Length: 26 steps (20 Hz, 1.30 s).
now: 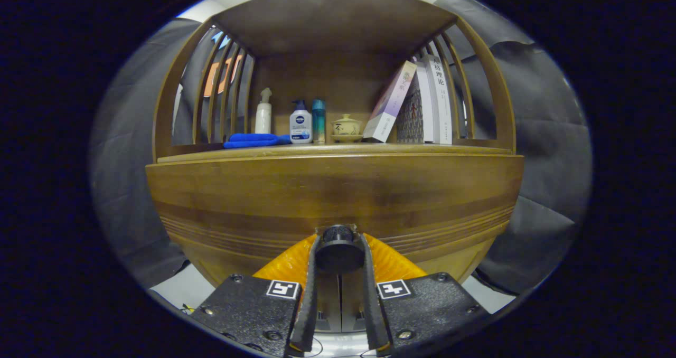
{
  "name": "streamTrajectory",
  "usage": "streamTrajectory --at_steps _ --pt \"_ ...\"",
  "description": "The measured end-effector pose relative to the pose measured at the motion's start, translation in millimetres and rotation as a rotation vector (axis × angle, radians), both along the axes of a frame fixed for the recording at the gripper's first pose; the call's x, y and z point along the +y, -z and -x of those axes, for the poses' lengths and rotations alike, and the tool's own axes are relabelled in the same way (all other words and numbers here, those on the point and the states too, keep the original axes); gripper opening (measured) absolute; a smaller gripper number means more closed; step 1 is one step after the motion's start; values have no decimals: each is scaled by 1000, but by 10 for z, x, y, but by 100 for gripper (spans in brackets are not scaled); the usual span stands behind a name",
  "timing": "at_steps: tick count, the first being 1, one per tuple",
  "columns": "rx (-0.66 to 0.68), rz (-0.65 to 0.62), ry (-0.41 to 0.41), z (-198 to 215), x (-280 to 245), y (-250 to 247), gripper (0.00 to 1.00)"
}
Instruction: Pull open the drawer, take out the items inside it, and place them on the countertop above the cabinet.
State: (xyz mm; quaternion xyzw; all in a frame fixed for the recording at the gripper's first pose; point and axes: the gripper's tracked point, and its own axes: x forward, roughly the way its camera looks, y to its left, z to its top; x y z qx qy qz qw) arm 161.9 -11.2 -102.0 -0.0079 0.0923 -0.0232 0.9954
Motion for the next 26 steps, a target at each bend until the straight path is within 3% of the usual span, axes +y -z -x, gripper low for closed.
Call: streamTrajectory --at_steps 13,26 --pt "14 -14 -25 608 -71 7 37" --pt "51 -24 -26 726 -97 64 37"
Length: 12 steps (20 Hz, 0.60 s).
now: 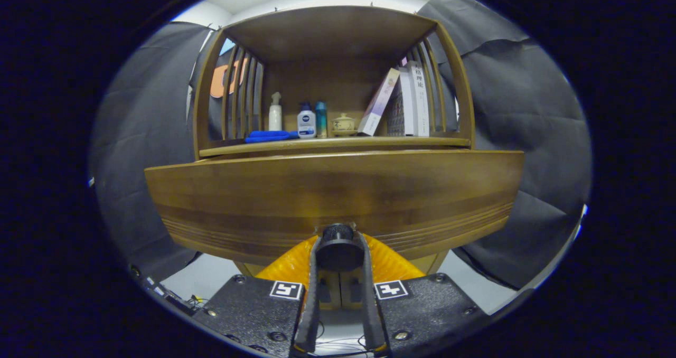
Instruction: Pull open the drawer, take out the items inside it, and place them on the countertop above the cabinet.
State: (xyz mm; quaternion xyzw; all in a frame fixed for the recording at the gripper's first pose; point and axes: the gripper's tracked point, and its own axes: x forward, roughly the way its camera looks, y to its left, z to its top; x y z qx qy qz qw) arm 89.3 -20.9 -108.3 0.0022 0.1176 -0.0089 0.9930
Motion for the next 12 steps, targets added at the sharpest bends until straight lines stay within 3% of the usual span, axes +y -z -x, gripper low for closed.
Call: streamTrajectory --at_steps 12 --pt "34 2 -15 30 1 -5 37"
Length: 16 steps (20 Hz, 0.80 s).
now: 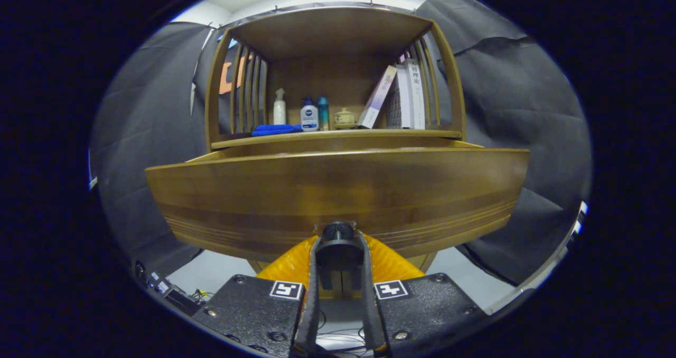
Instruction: Pull open the drawer, take out the items inside it, and place them on the countertop above the cabinet.
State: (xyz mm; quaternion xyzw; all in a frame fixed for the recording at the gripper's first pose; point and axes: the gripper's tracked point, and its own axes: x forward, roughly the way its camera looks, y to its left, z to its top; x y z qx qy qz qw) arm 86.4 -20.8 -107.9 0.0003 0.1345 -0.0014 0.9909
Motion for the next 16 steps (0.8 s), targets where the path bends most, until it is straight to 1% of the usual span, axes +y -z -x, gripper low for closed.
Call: streamTrajectory --at_steps 10,13,14,15,16 --pt "28 10 -16 -10 8 -1 36" --pt "76 -38 -32 28 28 12 37" --pt "97 -57 -52 38 39 14 40" --pt "104 -77 -55 73 11 -15 41" --pt "82 -88 -55 107 -1 -106 45"
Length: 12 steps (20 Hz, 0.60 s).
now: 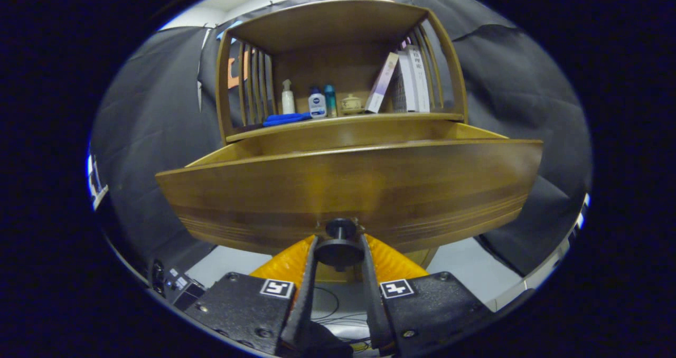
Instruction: Pull open the drawer, take out the items inside it, and place them on the countertop above the cabinet.
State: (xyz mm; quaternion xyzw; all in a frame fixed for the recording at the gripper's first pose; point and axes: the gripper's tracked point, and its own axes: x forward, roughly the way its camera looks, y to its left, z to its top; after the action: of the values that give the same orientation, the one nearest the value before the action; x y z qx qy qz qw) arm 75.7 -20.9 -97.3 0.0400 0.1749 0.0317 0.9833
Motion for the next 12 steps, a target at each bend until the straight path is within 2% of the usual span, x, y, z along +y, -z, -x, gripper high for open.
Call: streamTrajectory --at_steps 1,5,7,9,12 --pt "-14 15 11 20 -38 -69 50" --pt "-47 100 33 252 -272 -458 87" --pt "-58 73 52 194 -365 -721 94" --pt "-63 54 53 78 -444 -985 95" --pt "-50 90 39 -147 -532 -1302 98"
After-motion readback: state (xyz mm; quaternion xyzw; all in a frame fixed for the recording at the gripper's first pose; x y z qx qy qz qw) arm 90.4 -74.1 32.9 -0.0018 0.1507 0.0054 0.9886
